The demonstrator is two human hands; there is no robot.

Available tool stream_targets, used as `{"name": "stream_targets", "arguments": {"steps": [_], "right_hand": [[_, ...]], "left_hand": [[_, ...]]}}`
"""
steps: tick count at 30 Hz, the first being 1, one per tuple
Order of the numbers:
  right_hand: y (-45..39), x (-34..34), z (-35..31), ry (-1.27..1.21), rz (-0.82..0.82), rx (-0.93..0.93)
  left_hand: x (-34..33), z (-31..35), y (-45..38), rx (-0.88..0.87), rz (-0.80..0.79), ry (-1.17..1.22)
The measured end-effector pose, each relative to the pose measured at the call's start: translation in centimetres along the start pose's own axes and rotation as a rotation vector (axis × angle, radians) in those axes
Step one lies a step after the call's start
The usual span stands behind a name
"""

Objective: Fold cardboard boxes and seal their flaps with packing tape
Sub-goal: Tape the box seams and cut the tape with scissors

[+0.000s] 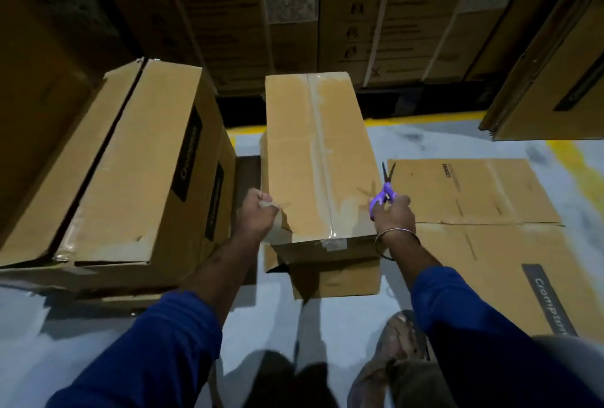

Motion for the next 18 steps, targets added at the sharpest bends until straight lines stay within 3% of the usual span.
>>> {"name": "stream_targets", "arguments": {"steps": [5,10,14,18], "right_hand": [[0.6,2.0,-5.9,0.116,0.037,0.251],[6.5,2.8,-14.6,-0.099,-0.357,0.456],[11.6,3.5,-14.5,-0.182,-0.504,0.500],[12.8,3.0,-13.9,-0.206,-0.476,0.507]], "left_hand": [[1.7,2.2,0.6,-0.043,-0.063,-0.059],[4.1,7.5,5.1,-0.177,-0.204,0.010],[4.7,9.7,10.4,-0.305,-0.362,0.028],[3.7,8.5,11.8,-0.338,-0.431,-0.001]]}}
Point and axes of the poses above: each hand's wrist, its own y-axis away from the middle knuckle, its own x-axis out of the back of the hand, z = x × y, the point moved 5 cm from there along -y, towards the middle knuckle, and after that the axes turned 3 degrees about z, right-handed, at the moved point
